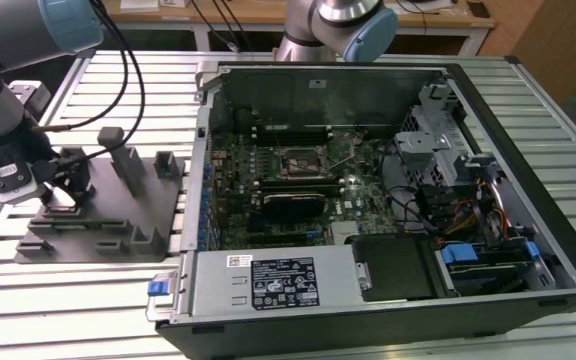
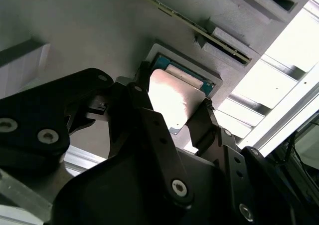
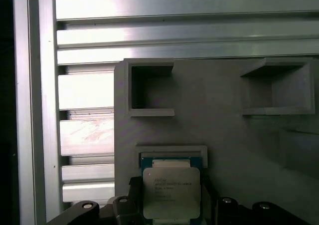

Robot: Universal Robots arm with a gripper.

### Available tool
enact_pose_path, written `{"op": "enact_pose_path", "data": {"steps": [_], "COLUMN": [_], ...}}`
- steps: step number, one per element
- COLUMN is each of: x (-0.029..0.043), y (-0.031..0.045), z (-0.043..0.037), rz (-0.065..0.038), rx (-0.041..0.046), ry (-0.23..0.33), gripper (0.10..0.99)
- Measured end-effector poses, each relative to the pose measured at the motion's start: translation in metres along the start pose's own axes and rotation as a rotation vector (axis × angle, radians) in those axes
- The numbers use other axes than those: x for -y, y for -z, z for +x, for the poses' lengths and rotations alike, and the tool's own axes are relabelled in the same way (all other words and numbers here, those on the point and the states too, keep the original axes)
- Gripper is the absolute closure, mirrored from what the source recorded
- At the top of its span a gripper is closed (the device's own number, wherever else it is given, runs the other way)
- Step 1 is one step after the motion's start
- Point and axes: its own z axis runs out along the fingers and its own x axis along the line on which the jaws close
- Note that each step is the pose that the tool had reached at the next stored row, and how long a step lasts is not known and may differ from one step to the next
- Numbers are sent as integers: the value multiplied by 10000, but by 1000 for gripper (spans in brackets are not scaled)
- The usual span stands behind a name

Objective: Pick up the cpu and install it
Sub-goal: 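Pick up the cpu and move it towards the insertion slot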

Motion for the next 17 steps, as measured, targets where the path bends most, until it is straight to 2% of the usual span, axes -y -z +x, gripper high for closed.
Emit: {"op": "enact_pose_path", "data": {"steps": [3,4,10,15,17], "x": [0,0,0,-1,-1], "y": [-1,-1,-4,-4,-5], "z": [0,0,0,0,0], "rz": [0,0,-8,-147,-160], "rx": [0,0,0,-10,-9], "ry": [0,0,0,0,0], "gripper": [529,467,467,467,467]}}
